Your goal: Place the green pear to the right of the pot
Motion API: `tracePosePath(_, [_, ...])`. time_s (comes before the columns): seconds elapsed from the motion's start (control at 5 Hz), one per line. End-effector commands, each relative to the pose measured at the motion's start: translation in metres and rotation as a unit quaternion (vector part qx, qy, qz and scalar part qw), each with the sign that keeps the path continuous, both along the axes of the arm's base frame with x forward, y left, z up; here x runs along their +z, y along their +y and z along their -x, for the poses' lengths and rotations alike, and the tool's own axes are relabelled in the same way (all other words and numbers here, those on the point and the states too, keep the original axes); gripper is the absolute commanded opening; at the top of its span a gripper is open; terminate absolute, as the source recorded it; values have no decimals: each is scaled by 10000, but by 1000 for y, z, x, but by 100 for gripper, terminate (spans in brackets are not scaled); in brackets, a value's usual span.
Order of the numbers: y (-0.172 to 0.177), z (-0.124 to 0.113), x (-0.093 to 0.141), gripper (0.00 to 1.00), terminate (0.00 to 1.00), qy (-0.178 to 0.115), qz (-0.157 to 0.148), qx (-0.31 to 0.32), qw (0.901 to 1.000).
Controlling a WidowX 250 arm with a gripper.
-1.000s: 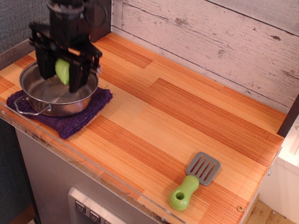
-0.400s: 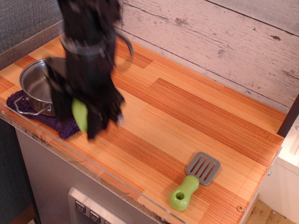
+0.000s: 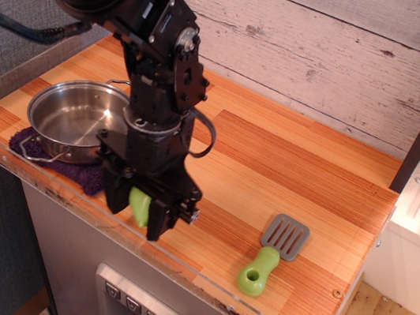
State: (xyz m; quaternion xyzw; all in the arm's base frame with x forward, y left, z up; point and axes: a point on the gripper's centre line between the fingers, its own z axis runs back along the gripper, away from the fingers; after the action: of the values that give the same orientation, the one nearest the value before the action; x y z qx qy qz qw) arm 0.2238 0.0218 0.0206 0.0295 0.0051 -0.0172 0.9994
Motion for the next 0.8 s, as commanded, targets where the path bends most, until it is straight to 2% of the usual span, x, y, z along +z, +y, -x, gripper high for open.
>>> tracePosePath(0.0, [0, -1, -2, 0, 0, -60, -125, -131, 9998])
tracePosePath(0.2, [2, -1, -2, 0, 0, -72, -116, -182, 9997])
tracePosePath(0.4, [4, 0, 3, 100, 0, -84, -41, -134, 9999])
tracePosePath(0.6, [6, -3, 10, 100, 0, -118, -7, -166, 9998])
